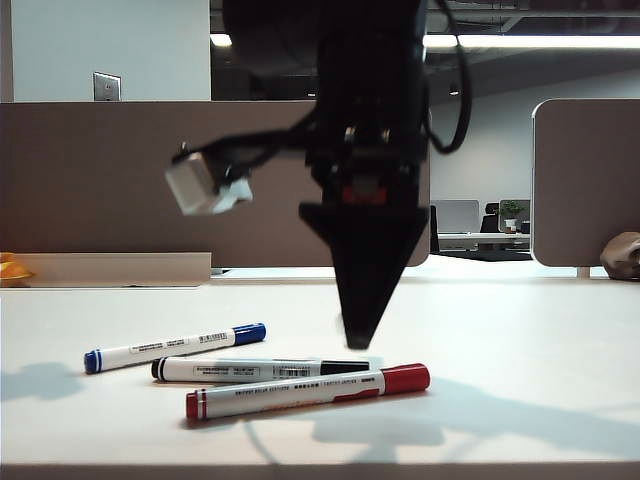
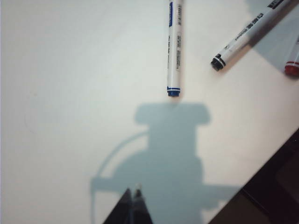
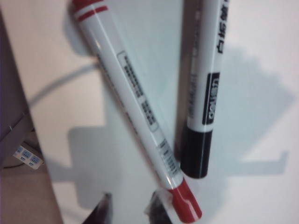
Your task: Pick up the markers one by one and line them up horizontally in a straight line on the table.
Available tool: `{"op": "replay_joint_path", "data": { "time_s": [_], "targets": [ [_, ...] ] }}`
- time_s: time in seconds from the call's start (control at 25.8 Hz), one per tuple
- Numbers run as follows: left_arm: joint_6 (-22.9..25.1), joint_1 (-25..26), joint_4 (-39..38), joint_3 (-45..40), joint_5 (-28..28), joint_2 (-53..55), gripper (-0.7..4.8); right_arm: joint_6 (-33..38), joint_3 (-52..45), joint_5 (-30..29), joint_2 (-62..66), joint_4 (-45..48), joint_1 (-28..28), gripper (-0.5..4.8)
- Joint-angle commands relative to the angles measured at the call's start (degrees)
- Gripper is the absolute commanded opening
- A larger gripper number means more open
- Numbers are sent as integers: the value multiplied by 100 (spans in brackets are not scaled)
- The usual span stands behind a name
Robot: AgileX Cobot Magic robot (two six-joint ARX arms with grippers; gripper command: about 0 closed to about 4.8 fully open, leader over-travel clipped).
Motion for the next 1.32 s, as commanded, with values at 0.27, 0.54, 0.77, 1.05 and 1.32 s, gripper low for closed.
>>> {"op": "replay_joint_path", "data": {
  "time_s": [0.27, 0.54, 0.77, 1.05, 1.32],
  "targets": [
    [109, 11, 280, 13, -334, -15, -6, -50, 9, -155, 323, 310, 17, 107],
    [133, 11, 391, 13, -337, -15, -6, -144, 9, -157, 452, 540, 17, 107],
    [177, 11, 393, 13, -341, -15, -6, -160, 9, -155, 682, 588, 20, 107],
    [219, 11, 387, 13, -343, -15, -6, -157, 7, -153, 793, 319, 17, 39],
    [214, 11, 380, 13, -343, -15, -6, -155, -26, -107, 793, -57, 15, 17]
  ]
}}
